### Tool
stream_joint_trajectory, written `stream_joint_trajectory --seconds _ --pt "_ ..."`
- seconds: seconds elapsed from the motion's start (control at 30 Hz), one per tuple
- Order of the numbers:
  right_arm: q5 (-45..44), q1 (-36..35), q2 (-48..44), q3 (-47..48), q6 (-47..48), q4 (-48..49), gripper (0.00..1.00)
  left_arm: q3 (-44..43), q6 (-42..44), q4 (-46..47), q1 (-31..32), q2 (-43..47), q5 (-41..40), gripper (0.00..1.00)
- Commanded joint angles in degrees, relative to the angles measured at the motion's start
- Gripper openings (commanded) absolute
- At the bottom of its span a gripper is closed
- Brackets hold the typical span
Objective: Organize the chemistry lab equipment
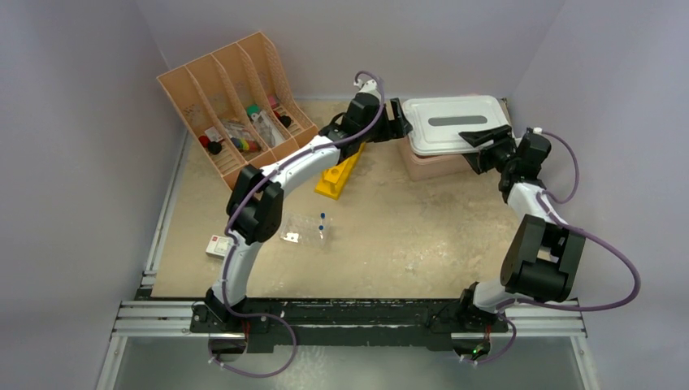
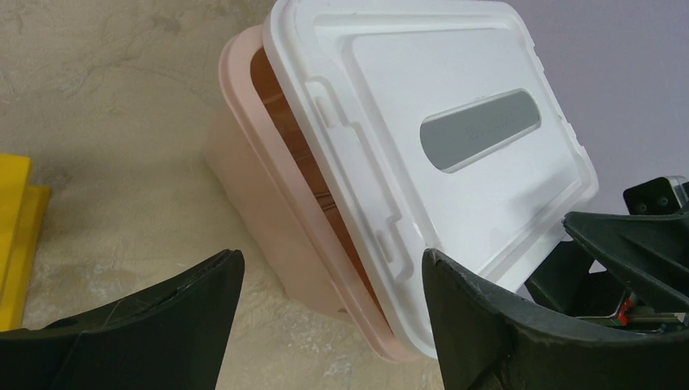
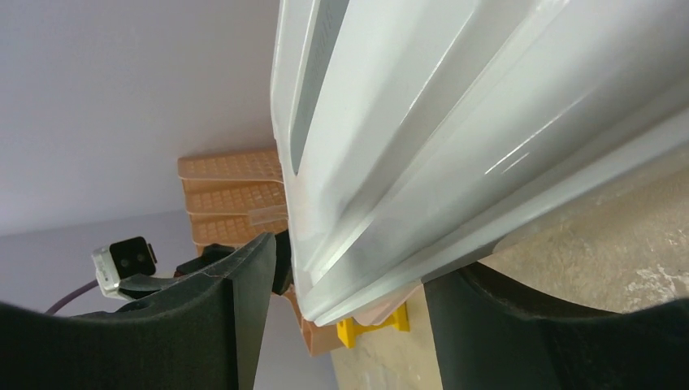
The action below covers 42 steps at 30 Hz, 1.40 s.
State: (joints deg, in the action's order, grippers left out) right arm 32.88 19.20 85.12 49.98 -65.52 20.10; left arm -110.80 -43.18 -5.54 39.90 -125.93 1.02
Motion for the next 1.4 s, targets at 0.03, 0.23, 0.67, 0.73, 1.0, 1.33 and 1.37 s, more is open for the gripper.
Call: stream_joint_trajectory --seconds 0.03,0.23,0.67,0.73,1.0,1.33,1.37 --pt "1.4 0.4 -0.5 5.6 5.6 -9.7 0.69 -3.7 1.9 0.9 0.1 -0.5 -0.9 0.8" --pt "-2.4 0.3 -0.2 9.4 10.7 -19.9 0.79 -4.5 2.3 -0.5 0.2 -0.5 -2.2 0.8" --pt "-13.4 0.3 0.9 16.5 17.8 -33.5 0.71 -5.5 3.1 -1.7 0.1 -0.8 -3.2 0.79" --pt "-14.3 0.3 1.7 17.0 18.6 -34.4 0.63 -5.6 3.4 -1.9 0.1 -0.8 -3.3 0.79" --pt "-15.3 0.2 4.8 18.7 21.2 -36.1 0.49 -5.9 3.6 -2.1 0.1 -1.0 -3.2 0.79" --pt "-11.9 0.0 8.2 21.4 21.6 -34.0 0.39 -4.3 0.8 1.7 0.0 -1.3 0.2 0.78" --pt "-11.8 -0.1 8.4 21.7 21.6 -33.8 0.39 -4.3 0.5 2.0 0.0 -1.5 0.5 0.78"
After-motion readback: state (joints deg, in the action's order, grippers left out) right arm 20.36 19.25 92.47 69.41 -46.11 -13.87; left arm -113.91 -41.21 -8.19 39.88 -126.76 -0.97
